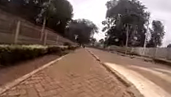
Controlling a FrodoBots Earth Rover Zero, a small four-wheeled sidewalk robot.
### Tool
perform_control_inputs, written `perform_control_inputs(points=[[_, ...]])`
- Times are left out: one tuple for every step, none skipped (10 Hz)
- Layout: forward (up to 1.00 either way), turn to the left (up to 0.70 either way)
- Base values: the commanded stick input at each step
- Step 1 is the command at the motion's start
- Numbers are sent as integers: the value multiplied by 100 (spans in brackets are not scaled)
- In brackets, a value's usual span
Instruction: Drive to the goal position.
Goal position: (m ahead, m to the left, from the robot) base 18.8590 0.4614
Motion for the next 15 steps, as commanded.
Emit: perform_control_inputs(points=[[70, 0], [70, 0], [70, 0], [70, 0], [70, 0], [70, 0], [70, 0], [70, 0], [70, 0], [70, 0], [70, 0], [70, 0], [70, 0], [70, 0], [70, 0]])
